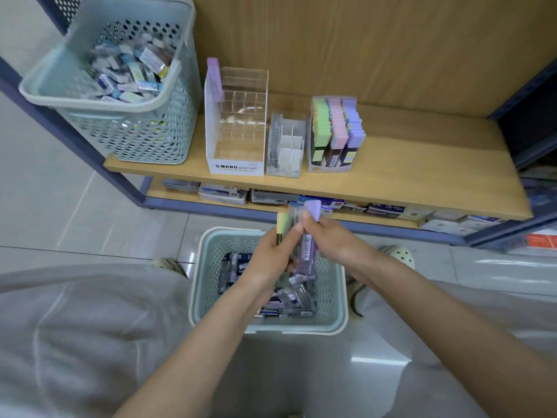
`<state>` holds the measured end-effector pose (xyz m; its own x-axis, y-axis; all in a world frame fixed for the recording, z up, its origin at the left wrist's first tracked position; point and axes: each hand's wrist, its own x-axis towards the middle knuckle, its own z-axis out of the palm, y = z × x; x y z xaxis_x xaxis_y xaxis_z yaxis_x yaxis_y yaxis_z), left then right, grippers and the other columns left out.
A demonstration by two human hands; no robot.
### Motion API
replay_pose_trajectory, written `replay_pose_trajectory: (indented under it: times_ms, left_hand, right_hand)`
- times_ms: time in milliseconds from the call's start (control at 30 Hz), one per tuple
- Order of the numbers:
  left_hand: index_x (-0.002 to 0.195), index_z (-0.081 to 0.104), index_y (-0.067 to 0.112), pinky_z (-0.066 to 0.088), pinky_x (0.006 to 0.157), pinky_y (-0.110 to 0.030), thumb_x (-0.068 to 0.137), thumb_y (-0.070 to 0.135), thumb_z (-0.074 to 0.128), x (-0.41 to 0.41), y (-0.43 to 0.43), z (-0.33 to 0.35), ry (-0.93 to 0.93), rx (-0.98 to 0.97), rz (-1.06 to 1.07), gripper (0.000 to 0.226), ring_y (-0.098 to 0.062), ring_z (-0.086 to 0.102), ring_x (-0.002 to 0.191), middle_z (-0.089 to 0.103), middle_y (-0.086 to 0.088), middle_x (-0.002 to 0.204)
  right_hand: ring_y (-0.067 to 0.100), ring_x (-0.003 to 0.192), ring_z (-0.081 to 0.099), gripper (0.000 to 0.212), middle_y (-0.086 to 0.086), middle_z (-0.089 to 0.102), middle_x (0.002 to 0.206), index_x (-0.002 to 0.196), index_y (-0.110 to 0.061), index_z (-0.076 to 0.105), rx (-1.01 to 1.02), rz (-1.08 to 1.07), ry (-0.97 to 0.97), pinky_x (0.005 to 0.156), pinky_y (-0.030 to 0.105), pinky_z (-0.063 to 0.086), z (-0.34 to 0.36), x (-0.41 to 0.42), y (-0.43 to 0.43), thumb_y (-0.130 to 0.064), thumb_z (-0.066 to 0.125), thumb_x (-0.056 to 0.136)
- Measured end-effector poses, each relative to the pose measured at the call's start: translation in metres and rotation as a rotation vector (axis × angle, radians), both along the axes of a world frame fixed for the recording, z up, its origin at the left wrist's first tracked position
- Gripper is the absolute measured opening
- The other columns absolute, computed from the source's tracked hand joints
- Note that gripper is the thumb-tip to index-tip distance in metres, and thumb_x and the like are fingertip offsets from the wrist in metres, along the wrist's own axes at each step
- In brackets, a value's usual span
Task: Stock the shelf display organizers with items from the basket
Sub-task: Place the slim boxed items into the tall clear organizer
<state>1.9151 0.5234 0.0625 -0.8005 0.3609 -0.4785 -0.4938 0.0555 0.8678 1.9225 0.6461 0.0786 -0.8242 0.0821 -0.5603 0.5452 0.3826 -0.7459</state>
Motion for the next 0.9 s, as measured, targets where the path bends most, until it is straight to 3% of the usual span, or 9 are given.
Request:
replay_pose_trajectory:
  times_ms: [100, 167, 233, 300, 367, 467, 567, 700, 900]
  left_hand:
    - [0.071, 0.051, 0.019, 0.035, 0.038, -0.01, 0.097, 0.023, 0.049, -0.008, 0.004, 0.021, 0.077, 0.024, -0.032, 0.026, 0.001, 0.047, 0.036, 0.049, 0.014, 0.038]
    - [0.071, 0.052, 0.019, 0.036, 0.041, -0.008, 0.096, 0.022, 0.05, -0.014, 0.008, 0.029, 0.15, 0.009, -0.055, 0.026, 0.003, 0.047, 0.037, 0.049, 0.017, 0.039]
    - [0.078, 0.057, 0.016, 0.035, 0.044, -0.007, 0.097, 0.021, 0.049, -0.022, 0.012, 0.032, 0.227, -0.024, -0.062, 0.021, 0.005, 0.047, 0.041, 0.049, 0.021, 0.04]
    - [0.088, 0.062, 0.012, 0.038, 0.051, -0.008, 0.098, 0.023, 0.047, -0.031, 0.016, 0.03, 0.279, -0.077, -0.068, 0.022, 0.009, 0.05, 0.049, 0.055, 0.024, 0.048]
    - [0.097, 0.061, 0.014, 0.043, 0.065, -0.015, 0.098, 0.027, 0.046, -0.04, 0.02, 0.028, 0.312, -0.129, -0.045, 0.02, 0.007, 0.054, 0.062, 0.064, 0.019, 0.065]
    - [0.094, 0.052, 0.021, 0.04, 0.066, -0.01, 0.098, 0.025, 0.046, -0.05, 0.024, 0.021, 0.389, -0.152, 0.014, 0.009, -0.008, 0.056, 0.074, 0.066, -0.001, 0.084]
    - [0.097, 0.052, 0.017, 0.038, 0.061, -0.01, 0.098, 0.024, 0.045, -0.056, 0.028, 0.018, 0.475, -0.174, 0.0, 0.01, -0.018, 0.053, 0.073, 0.065, -0.004, 0.083]
    - [0.099, 0.053, 0.014, 0.038, 0.061, -0.009, 0.098, 0.023, 0.046, -0.064, 0.031, 0.011, 0.488, -0.179, -0.015, 0.011, -0.008, 0.05, 0.063, 0.065, -0.004, 0.082]
    - [0.094, 0.053, 0.016, 0.038, 0.06, -0.011, 0.097, 0.024, 0.047, -0.074, 0.036, 0.001, 0.454, -0.213, 0.0, 0.01, -0.024, 0.053, 0.077, 0.065, -0.01, 0.084]
  right_hand:
    - [0.012, 0.077, 0.05, 0.039, 0.0, 0.054, 0.083, 0.092, -0.016, 0.056, -0.005, 0.005, 0.09, 0.069, 0.026, 0.038, 0.011, -0.005, 0.007, -0.041, 0.028, 0.101]
    - [0.014, 0.077, 0.048, 0.035, 0.006, 0.052, 0.084, 0.098, -0.006, 0.054, -0.021, -0.023, 0.182, 0.075, 0.033, 0.043, 0.016, -0.01, 0.016, -0.035, 0.035, 0.101]
    - [0.015, 0.08, 0.052, 0.023, 0.01, 0.057, 0.09, 0.1, -0.007, 0.055, -0.026, -0.1, 0.304, 0.08, 0.035, 0.049, 0.021, -0.016, 0.029, -0.027, 0.044, 0.099]
    - [0.01, 0.066, 0.056, 0.008, 0.005, 0.057, 0.088, 0.097, -0.015, 0.054, 0.033, -0.192, 0.402, 0.06, 0.024, 0.05, 0.028, -0.024, 0.047, -0.023, 0.052, 0.095]
    - [0.008, 0.057, 0.06, 0.012, 0.002, 0.061, 0.083, 0.099, -0.017, 0.05, 0.162, -0.233, 0.489, 0.055, 0.028, 0.05, 0.033, -0.034, 0.07, -0.02, 0.059, 0.091]
    - [0.024, 0.076, 0.066, 0.01, 0.004, 0.066, 0.08, 0.095, -0.02, 0.047, 0.342, -0.172, 0.511, 0.071, 0.043, 0.055, 0.029, -0.051, 0.102, -0.015, 0.056, 0.093]
    - [0.028, 0.085, 0.064, 0.019, 0.001, 0.058, 0.091, 0.084, -0.029, 0.047, 0.504, -0.093, 0.532, 0.081, 0.045, 0.051, 0.018, -0.073, 0.125, -0.014, 0.051, 0.095]
    - [0.028, 0.085, 0.063, 0.012, 0.0, 0.048, 0.097, 0.104, -0.013, 0.058, 0.655, 0.055, 0.563, 0.082, 0.042, 0.048, 0.005, -0.096, 0.14, -0.012, 0.051, 0.095]
    - [0.031, 0.087, 0.06, 0.016, 0.009, 0.053, 0.103, 0.11, -0.009, 0.058, 0.736, 0.29, 0.522, 0.077, 0.042, 0.046, -0.002, -0.11, 0.145, -0.013, 0.05, 0.096]
